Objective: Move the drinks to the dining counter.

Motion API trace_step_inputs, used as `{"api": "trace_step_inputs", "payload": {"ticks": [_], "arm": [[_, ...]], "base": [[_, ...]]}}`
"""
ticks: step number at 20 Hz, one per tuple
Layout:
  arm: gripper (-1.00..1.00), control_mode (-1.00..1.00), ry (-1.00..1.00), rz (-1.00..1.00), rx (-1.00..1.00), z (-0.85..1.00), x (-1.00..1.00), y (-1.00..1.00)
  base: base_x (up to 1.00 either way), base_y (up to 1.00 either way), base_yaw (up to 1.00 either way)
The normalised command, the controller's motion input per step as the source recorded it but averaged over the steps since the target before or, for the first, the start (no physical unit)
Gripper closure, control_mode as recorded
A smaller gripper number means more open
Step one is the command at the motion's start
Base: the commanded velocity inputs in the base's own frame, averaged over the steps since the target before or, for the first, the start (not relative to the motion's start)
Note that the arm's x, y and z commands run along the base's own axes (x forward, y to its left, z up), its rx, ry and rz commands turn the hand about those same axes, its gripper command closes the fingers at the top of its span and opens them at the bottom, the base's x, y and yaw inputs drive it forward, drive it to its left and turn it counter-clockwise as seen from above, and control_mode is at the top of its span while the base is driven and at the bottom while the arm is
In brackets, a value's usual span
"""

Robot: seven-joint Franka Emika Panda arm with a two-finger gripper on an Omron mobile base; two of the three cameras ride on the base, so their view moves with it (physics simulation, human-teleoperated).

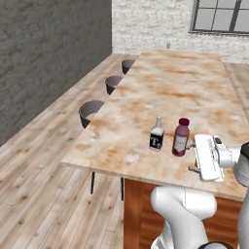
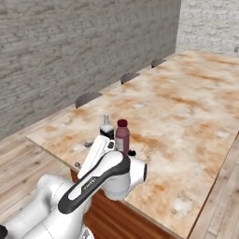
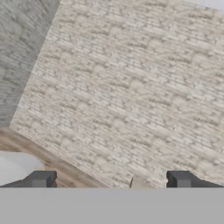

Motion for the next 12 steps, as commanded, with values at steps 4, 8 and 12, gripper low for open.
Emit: {"api": "trace_step_inputs", "payload": {"ticks": [4, 8, 12], "arm": [[-1.0, 1.0, 0.0, 0.0, 0.0, 0.0, 0.0, 0.0], [-1.0, 1.0, 0.0, 0.0, 0.0, 0.0, 0.0, 0.0], [-1.0, 1.0, 0.0, 0.0, 0.0, 0.0, 0.0, 0.0]], "base": [[-0.9, 0.14, 0.01], [-1.0, 0.34, 0.06], [-0.79, 0.49, 0.17]]}}
